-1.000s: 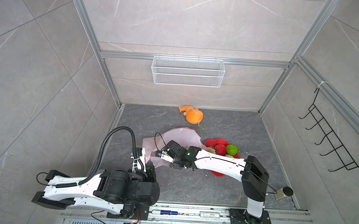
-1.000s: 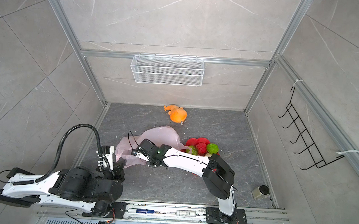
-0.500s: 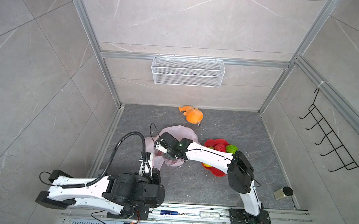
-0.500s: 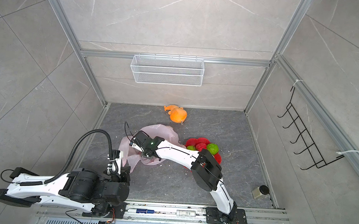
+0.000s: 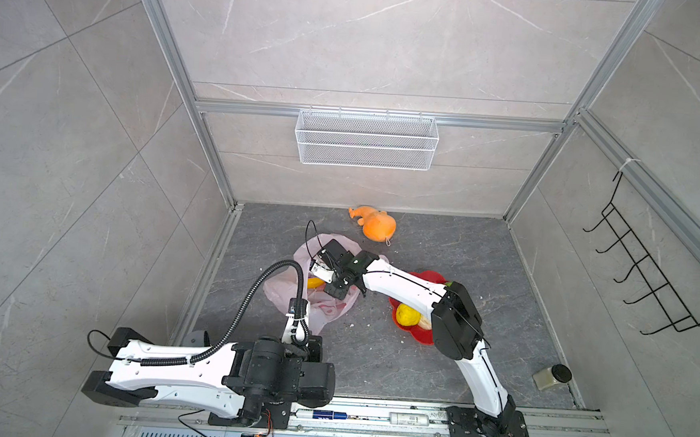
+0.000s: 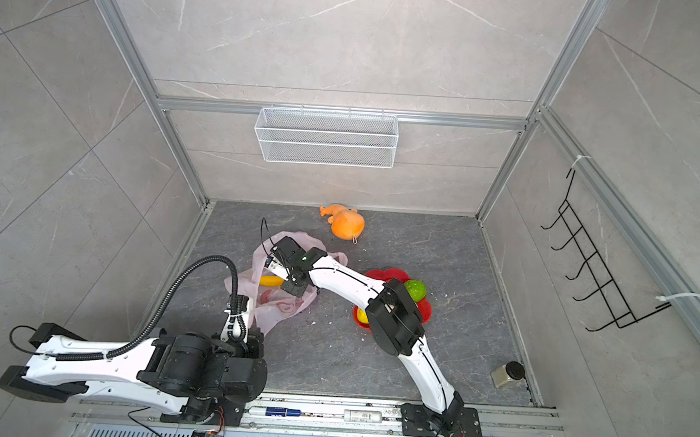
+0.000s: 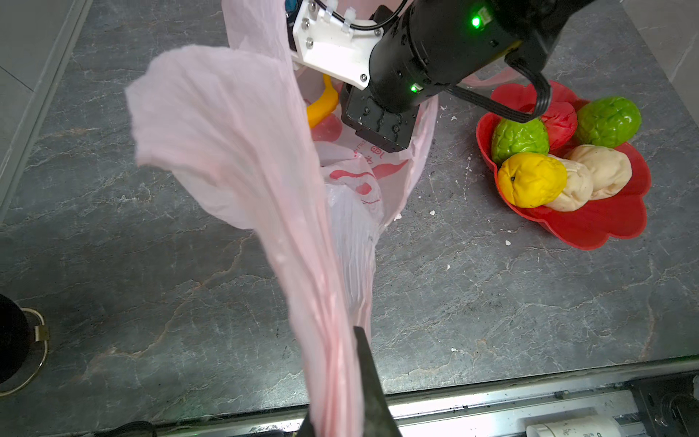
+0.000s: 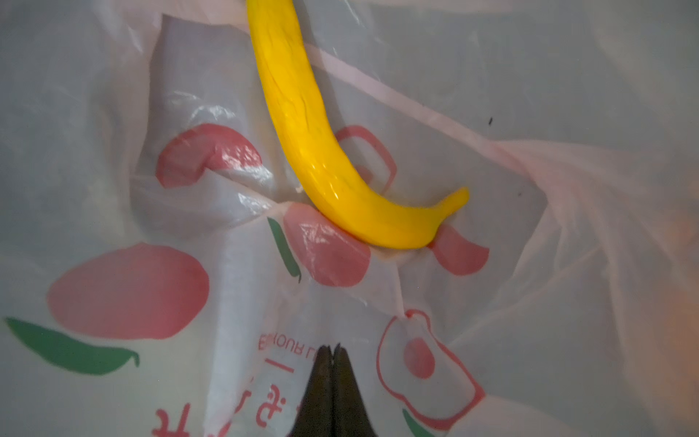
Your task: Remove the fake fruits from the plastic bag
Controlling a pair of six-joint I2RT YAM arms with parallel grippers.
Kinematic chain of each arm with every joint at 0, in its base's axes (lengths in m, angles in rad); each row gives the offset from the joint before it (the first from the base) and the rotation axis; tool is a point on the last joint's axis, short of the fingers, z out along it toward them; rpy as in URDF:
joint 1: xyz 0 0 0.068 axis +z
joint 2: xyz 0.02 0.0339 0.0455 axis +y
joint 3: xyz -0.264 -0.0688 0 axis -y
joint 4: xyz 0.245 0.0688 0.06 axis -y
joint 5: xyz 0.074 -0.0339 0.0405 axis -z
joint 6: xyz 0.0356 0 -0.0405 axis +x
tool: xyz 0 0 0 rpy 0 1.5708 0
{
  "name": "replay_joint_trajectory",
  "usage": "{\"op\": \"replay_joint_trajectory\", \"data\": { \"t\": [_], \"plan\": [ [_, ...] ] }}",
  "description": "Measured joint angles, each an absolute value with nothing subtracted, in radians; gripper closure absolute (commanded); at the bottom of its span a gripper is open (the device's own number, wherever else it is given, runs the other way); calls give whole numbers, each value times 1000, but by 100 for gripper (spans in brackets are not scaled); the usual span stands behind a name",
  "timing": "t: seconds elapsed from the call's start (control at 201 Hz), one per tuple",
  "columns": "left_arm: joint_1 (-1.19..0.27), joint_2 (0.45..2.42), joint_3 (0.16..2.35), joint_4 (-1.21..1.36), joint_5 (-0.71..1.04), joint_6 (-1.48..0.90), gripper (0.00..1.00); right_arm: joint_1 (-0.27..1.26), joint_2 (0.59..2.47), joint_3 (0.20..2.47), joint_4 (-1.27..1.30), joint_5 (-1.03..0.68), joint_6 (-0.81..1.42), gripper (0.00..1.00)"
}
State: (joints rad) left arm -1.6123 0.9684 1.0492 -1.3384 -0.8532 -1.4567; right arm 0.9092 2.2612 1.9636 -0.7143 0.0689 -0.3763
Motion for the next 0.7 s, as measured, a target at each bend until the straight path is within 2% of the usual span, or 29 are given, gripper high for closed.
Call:
{"op": "replay_joint_trajectory", "data": {
  "t": [0.319, 0.553, 0.702],
  "plan": [
    [-1612, 965, 1082, -1371, -874, -1457, 100, 903, 2263, 1969, -700, -73, -207, 97],
    [-1613, 907, 1085, -1394, -958, -1460, 100, 941, 2201, 1712, -626, -90, -149, 99],
    [-1612, 872, 1086, -1391, -986, -1435, 100, 991, 2194, 1651, -621, -78, -149, 99]
  ]
}}
